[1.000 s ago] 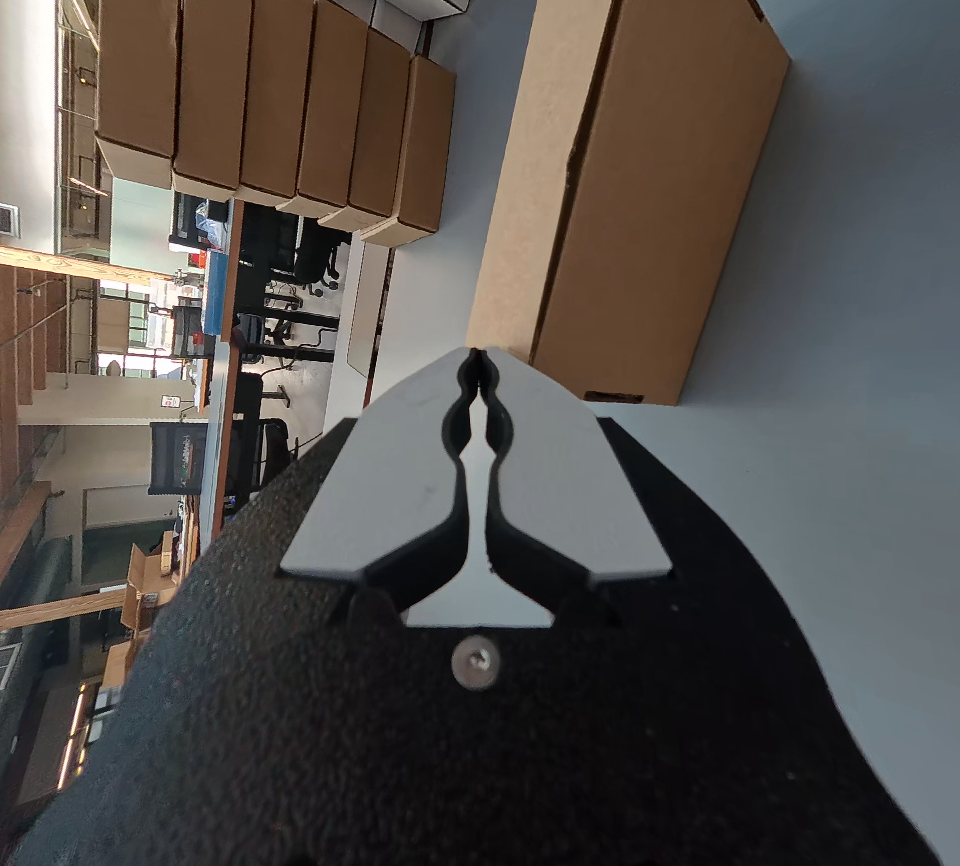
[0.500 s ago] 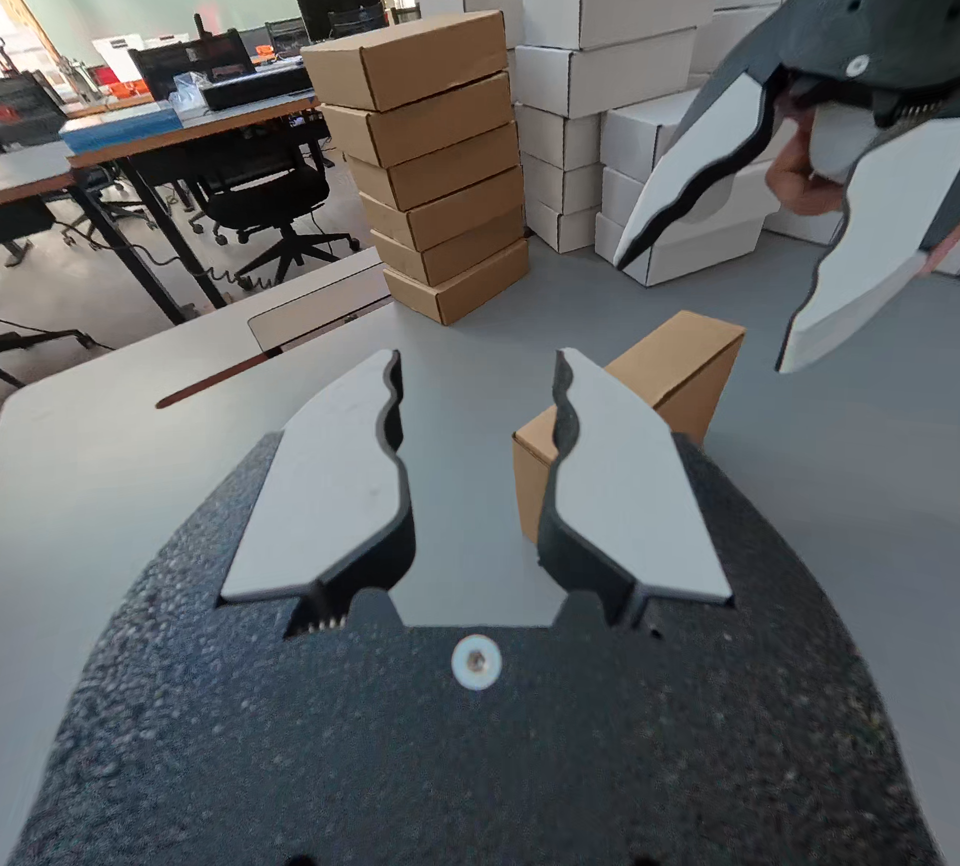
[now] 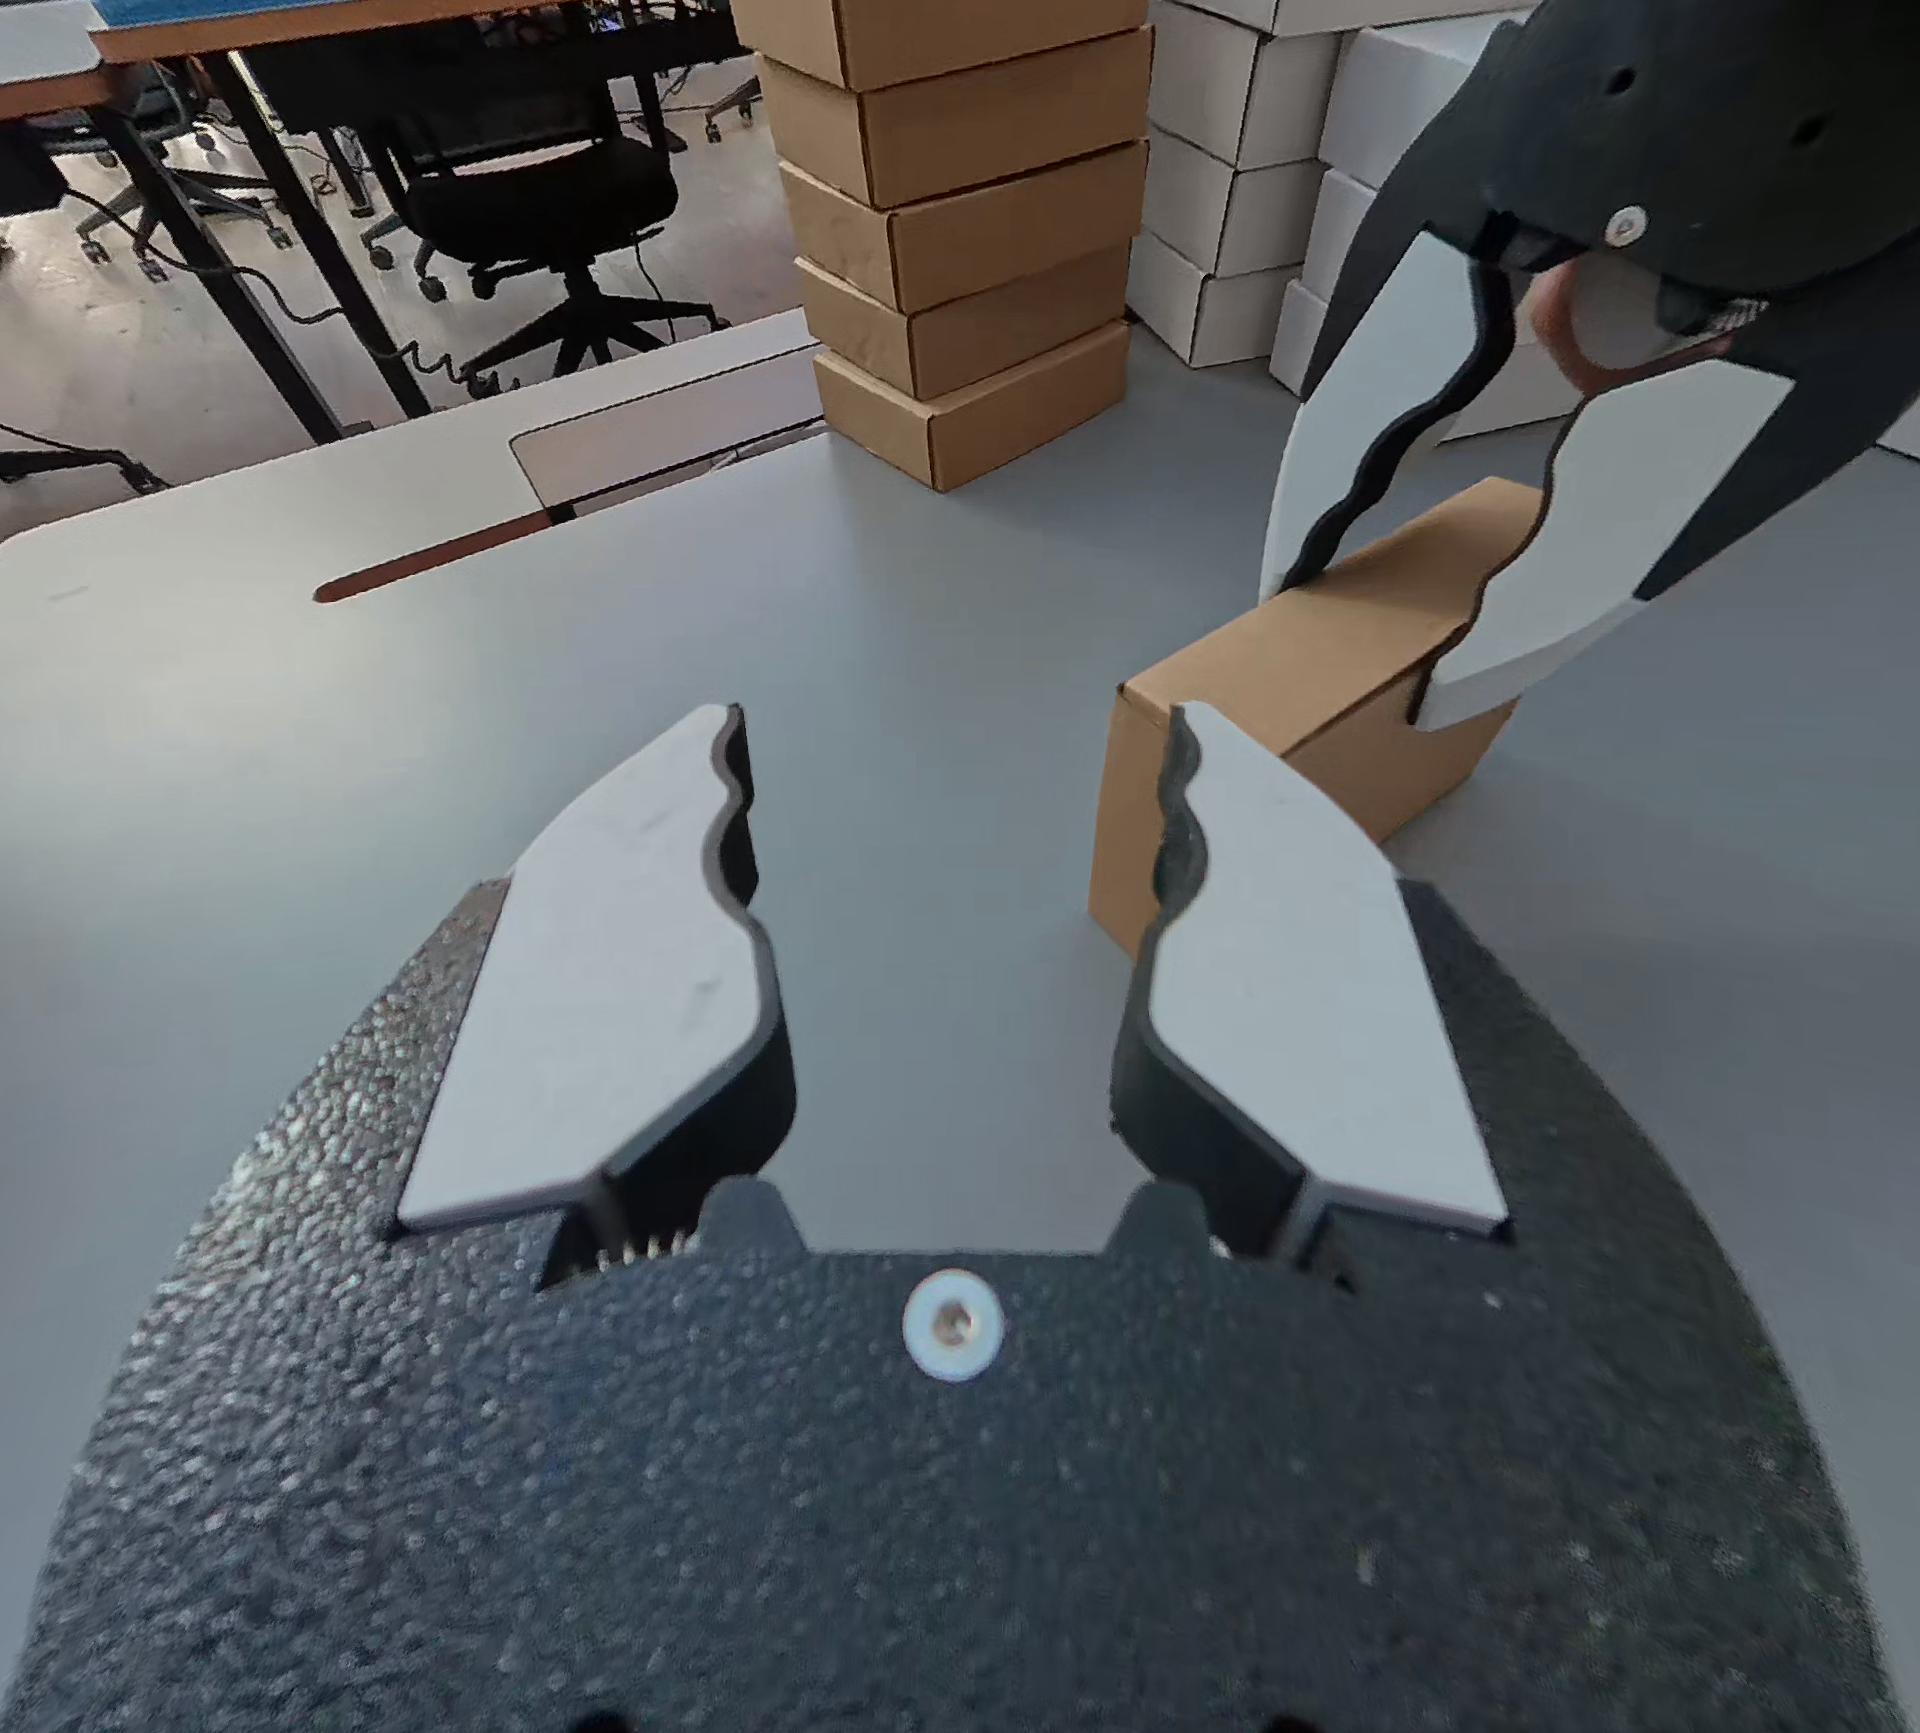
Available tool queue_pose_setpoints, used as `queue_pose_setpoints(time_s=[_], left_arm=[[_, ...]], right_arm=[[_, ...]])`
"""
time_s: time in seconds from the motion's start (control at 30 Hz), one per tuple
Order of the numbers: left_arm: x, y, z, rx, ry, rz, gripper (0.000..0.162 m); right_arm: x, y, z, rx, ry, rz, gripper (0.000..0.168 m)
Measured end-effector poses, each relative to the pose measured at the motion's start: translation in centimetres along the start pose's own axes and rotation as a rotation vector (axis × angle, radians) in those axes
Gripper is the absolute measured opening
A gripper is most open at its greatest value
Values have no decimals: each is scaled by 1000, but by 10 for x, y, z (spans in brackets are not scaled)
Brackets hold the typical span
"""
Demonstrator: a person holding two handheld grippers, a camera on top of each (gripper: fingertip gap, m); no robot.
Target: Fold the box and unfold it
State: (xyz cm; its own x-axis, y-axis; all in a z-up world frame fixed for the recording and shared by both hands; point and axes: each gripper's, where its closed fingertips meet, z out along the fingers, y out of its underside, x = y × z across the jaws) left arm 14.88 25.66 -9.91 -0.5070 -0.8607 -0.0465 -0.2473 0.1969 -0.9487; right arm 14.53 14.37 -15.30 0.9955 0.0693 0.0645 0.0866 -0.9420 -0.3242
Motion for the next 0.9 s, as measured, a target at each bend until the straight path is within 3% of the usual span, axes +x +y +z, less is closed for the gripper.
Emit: queue_pose_setpoints(time_s=[0.1,0.17,0.3,0.37,0.43,0.53,0.63,0.9], left_arm=[[-6,6,-2,-25,-30,23,74],[-11,4,-7,-8,-50,22,73],[-10,-2,-7,46,-20,-19,70],[-9,1,-3,39,-5,-39,70],[-7,4,0,27,2,-37,70],[-5,9,3,8,5,-14,70],[-5,13,7,-5,8,-11,70],[-7,27,19,-35,34,-47,69]], right_arm=[[6,0,-18,-1,27,-16,46],[38,-5,-56,31,196,-14,46],[133,-32,-180,172,788,-133,46],[176,-34,-238,127,1104,-286,46],[212,-31,-271,88,1304,-409,46],[256,-10,-266,6,1310,-538,46],[292,14,-248,-3,1270,-526,46],[318,21,-228,35,1294,-553,46]])
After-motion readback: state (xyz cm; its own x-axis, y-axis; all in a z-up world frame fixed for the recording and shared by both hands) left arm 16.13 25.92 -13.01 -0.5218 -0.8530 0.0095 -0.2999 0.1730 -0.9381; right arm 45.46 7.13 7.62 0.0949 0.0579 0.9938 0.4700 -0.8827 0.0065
